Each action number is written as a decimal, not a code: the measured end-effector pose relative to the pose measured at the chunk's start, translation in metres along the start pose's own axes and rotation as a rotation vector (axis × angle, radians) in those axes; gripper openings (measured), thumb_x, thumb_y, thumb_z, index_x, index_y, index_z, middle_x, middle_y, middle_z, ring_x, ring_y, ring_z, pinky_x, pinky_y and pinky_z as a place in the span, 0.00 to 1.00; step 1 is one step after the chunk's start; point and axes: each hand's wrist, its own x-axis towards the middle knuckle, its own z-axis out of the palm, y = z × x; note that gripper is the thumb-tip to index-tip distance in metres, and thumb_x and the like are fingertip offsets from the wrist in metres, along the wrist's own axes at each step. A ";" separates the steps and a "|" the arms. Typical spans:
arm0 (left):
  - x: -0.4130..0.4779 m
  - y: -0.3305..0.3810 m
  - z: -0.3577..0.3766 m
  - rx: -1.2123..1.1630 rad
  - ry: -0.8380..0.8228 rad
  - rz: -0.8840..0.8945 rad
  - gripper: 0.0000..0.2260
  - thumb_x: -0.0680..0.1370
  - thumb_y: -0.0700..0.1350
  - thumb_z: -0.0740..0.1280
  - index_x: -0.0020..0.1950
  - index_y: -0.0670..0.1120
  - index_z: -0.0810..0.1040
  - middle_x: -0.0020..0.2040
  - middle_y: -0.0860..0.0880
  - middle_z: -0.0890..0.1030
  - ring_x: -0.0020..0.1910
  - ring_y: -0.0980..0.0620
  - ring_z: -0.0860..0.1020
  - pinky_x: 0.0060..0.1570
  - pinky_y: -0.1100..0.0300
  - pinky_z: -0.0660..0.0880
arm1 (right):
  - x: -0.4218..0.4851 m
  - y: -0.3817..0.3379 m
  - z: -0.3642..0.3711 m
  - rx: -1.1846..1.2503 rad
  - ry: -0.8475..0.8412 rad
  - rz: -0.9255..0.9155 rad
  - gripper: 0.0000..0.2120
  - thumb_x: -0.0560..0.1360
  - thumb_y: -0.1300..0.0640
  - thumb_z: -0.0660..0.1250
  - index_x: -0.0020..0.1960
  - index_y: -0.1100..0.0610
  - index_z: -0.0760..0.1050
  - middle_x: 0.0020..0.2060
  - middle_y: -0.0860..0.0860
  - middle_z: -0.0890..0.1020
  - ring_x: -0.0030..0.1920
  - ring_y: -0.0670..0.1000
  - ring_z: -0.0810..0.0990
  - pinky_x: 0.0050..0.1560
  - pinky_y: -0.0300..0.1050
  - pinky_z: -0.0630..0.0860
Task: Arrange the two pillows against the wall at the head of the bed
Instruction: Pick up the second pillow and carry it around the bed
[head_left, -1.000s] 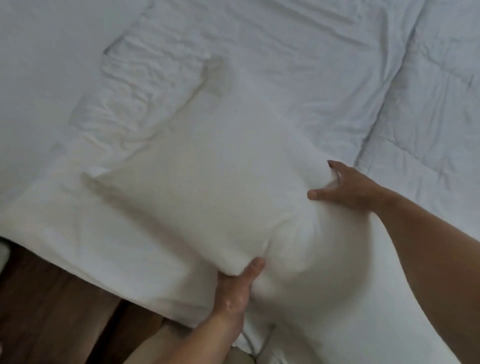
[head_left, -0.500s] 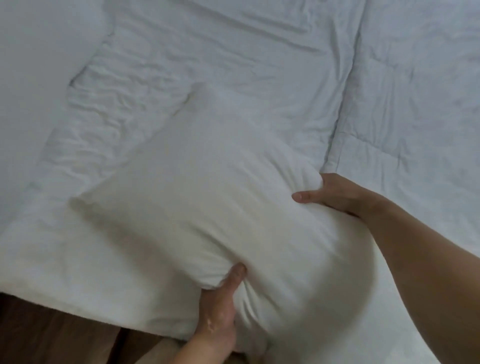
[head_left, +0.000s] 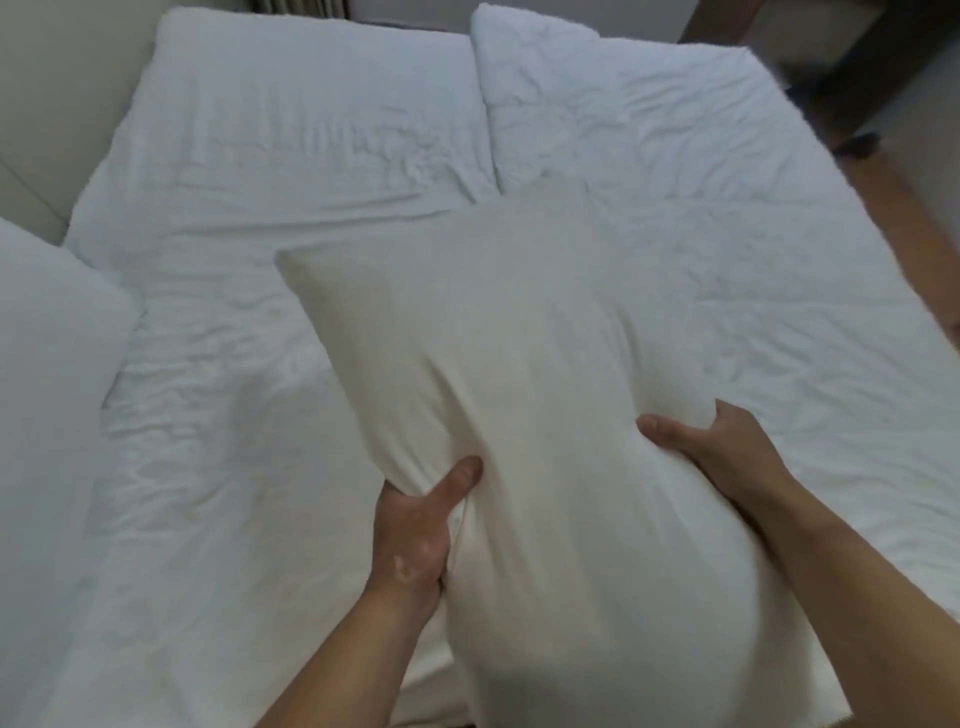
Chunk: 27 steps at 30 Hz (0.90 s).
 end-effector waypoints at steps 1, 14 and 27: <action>-0.005 0.006 0.017 0.040 -0.053 0.023 0.31 0.59 0.50 0.83 0.61 0.46 0.84 0.52 0.49 0.90 0.51 0.46 0.89 0.52 0.49 0.83 | -0.013 0.005 -0.019 0.039 0.061 -0.004 0.18 0.66 0.46 0.82 0.53 0.50 0.84 0.44 0.44 0.89 0.40 0.44 0.87 0.40 0.41 0.77; -0.121 -0.071 0.220 0.738 -0.658 0.255 0.33 0.59 0.55 0.84 0.63 0.54 0.82 0.52 0.53 0.90 0.50 0.49 0.89 0.45 0.55 0.84 | -0.214 0.211 -0.171 0.633 0.690 0.180 0.42 0.45 0.34 0.84 0.55 0.53 0.84 0.45 0.48 0.89 0.45 0.49 0.88 0.51 0.53 0.83; -0.258 -0.243 0.369 0.987 -1.039 0.233 0.36 0.57 0.62 0.80 0.64 0.54 0.82 0.54 0.55 0.90 0.52 0.53 0.88 0.52 0.52 0.82 | -0.344 0.381 -0.292 0.851 0.982 0.302 0.29 0.66 0.51 0.82 0.64 0.52 0.77 0.49 0.45 0.82 0.49 0.49 0.80 0.50 0.44 0.73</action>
